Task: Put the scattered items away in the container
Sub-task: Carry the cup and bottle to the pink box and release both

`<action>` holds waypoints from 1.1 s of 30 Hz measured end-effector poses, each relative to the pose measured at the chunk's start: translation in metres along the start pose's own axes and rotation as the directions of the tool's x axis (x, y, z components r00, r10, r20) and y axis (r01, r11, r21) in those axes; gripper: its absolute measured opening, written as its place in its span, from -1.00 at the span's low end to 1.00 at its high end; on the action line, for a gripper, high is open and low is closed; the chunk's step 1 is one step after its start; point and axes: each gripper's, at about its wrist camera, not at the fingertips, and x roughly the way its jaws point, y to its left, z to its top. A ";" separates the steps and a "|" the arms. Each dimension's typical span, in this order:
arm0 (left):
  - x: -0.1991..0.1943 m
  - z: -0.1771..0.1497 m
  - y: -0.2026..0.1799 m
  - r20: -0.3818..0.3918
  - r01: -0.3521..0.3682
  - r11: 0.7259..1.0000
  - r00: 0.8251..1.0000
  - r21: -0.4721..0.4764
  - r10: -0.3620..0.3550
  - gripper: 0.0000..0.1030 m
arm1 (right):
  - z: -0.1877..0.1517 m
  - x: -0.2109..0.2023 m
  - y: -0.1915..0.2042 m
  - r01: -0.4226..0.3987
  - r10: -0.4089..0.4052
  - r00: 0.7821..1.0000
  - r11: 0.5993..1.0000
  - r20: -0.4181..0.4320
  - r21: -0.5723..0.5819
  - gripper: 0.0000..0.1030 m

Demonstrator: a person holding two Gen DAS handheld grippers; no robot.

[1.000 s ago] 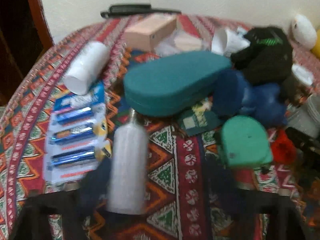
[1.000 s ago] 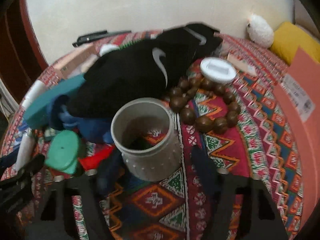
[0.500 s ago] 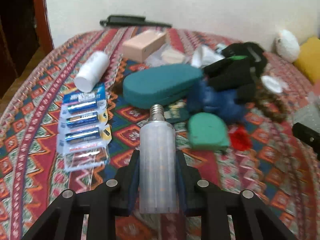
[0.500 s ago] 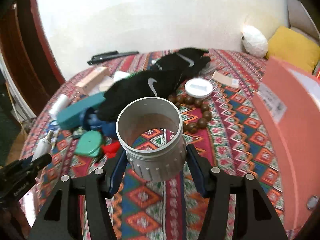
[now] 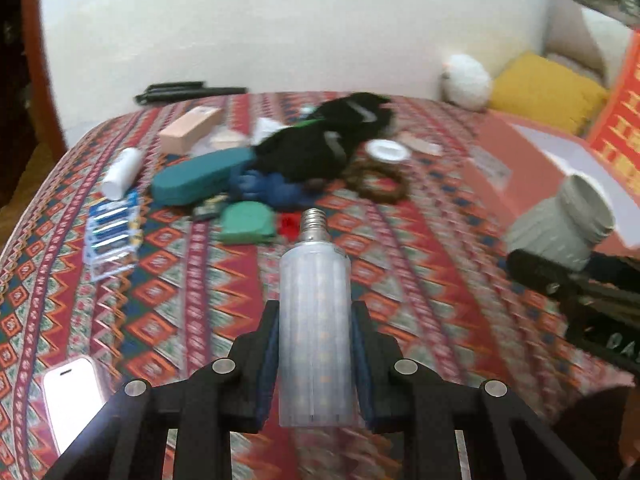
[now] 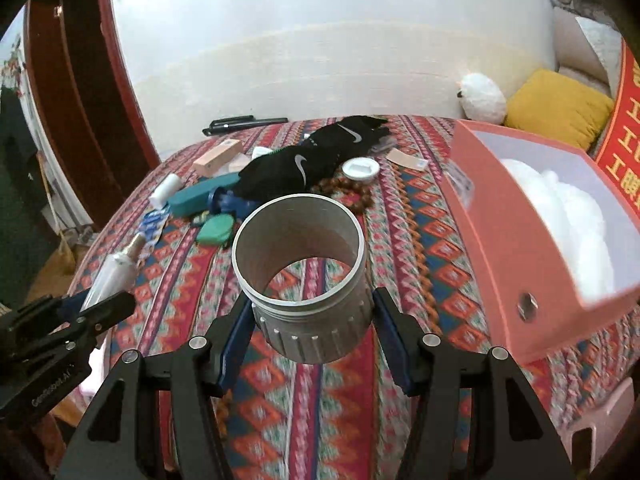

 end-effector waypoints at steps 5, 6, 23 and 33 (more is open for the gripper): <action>-0.031 -0.016 -0.040 0.012 0.055 0.997 0.998 0.054 -0.055 -0.48 | -0.029 -0.044 -0.017 0.013 -0.013 1.000 1.000 0.004 0.009 0.19; -0.039 -0.020 -0.050 0.013 0.070 0.995 0.997 0.069 -0.071 -0.48 | -0.035 -0.053 -0.022 0.016 -0.016 1.000 1.000 0.005 0.016 0.19; -0.081 -0.019 -0.226 0.007 0.311 0.897 0.944 0.315 -0.330 -0.48 | -0.086 -0.192 -0.154 0.194 -0.216 0.971 0.960 0.098 0.200 0.19; -0.062 0.056 -0.323 0.042 0.369 0.823 0.903 0.431 -0.427 -0.48 | -0.037 -0.220 -0.242 0.306 -0.357 0.919 0.914 0.169 0.265 0.19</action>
